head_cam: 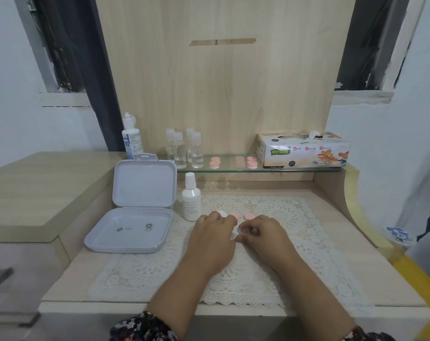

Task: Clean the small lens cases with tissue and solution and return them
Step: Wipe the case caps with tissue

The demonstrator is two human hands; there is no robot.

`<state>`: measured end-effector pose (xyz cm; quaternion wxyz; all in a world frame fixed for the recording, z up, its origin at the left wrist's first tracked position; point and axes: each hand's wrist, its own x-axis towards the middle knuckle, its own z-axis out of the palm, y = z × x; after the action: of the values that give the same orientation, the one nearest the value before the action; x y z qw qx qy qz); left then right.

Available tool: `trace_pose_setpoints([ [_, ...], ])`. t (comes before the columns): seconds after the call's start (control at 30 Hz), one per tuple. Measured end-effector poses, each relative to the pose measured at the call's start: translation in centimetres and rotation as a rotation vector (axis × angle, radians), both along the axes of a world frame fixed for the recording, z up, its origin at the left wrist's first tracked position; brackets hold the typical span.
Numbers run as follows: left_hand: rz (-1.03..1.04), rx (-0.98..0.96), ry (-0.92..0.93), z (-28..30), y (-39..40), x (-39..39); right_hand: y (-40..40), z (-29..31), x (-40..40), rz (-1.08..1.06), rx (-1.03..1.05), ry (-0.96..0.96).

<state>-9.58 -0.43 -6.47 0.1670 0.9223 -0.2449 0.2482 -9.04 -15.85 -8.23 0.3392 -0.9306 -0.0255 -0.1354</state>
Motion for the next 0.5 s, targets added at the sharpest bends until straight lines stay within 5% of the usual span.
trace_pose_setpoints([
  [0.2,-0.022,-0.368,0.352,-0.8,0.2,1.7,0.0,0.2,-0.1,-0.007,-0.038,-0.011],
  [0.33,-0.093,-0.809,0.279,0.3,1.3,1.4,0.0,0.2,-0.1,-0.004,-0.041,-0.007],
  [0.5,-0.199,-0.749,0.263,0.1,1.5,1.2,0.0,0.2,0.0,-0.010,-0.034,-0.001],
])
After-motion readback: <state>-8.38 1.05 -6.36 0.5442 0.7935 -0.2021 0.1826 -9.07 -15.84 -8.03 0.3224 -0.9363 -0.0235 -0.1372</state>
